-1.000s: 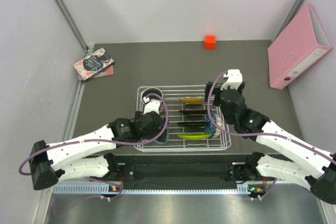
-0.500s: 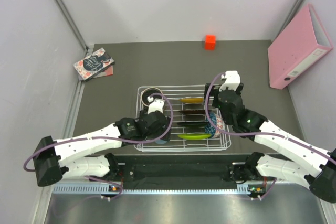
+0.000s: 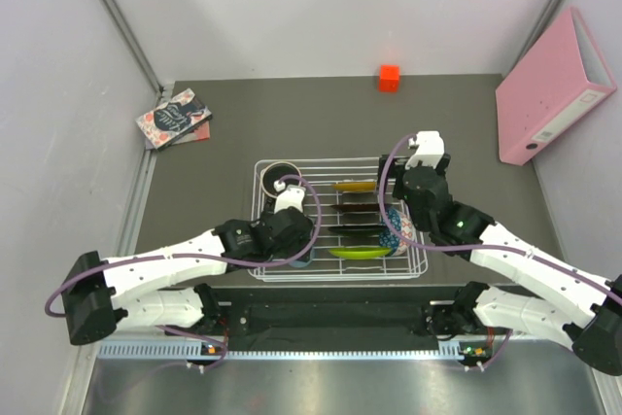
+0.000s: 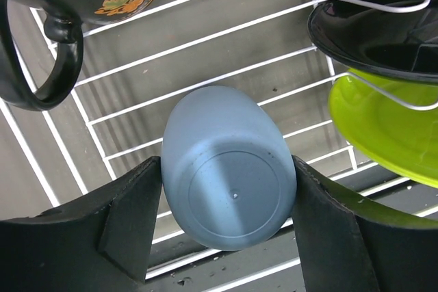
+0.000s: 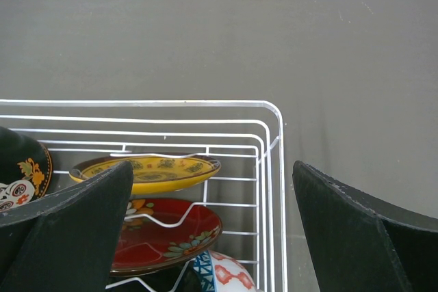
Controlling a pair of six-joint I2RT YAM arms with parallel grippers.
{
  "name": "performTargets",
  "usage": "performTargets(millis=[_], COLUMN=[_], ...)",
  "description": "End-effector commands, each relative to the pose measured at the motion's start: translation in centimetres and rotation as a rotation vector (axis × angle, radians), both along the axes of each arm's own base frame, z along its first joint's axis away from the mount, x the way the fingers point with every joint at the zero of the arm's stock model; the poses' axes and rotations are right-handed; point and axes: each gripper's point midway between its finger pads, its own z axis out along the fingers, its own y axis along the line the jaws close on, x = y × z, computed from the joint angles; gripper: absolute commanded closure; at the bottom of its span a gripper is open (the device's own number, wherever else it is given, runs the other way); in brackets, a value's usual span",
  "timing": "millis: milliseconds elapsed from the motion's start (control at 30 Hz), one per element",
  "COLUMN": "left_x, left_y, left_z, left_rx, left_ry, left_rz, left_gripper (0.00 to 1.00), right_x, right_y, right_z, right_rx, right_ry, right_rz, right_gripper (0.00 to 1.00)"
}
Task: Unload the mixed dishes from the dish rack
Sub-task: Pick up the cup from the dish rack.
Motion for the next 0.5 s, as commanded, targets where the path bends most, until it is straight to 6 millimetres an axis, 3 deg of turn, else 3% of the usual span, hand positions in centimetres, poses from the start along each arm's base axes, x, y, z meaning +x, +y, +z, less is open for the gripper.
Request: performTargets(millis=[0,67,100,167,200,233,267,367,467], left_x=[0.4,0.4,0.7,0.6,1.0,1.1,1.6,2.5,3.3], left_y=[-0.7,-0.7,-1.1,-0.9,-1.4,-1.3,-1.3,-0.8,-1.6], left_z=[2.8,3.7,5.2,7.1,10.5,11.9,15.6,21.4,25.1], left_rx=[-0.051,-0.053,-0.076,-0.077,-0.138,-0.139,-0.201,-0.278,-0.383], left_ry=[-0.045,-0.053,-0.07,-0.084,-0.125,-0.147,-0.21,-0.341,-0.436], left_rz=[-0.018,-0.026,-0.028,-0.038,-0.042,-0.055,-0.042,-0.035,-0.053], left_gripper=[0.74,0.89,1.0,1.0,1.0,1.0,1.0,1.0,1.0], right_x=[-0.1,-0.1,-0.2,-0.2,-0.2,-0.2,-0.2,-0.3,-0.4], right_y=[0.7,0.7,0.6,0.6,0.4,0.3,0.1,-0.7,-2.4], right_z=[0.5,0.9,1.0,2.0,2.6,3.5,4.2,6.3,8.3], right_rx=[0.029,0.032,0.028,0.034,0.039,0.045,0.047,0.079,0.158], right_ry=[-0.017,-0.021,-0.02,-0.033,-0.046,-0.058,-0.074,-0.121,-0.172], right_rz=[0.01,0.009,0.009,0.012,0.007,0.005,0.002,-0.031,-0.12], right_gripper=[0.0,0.0,0.01,0.0,0.0,0.0,0.0,0.0,0.0])
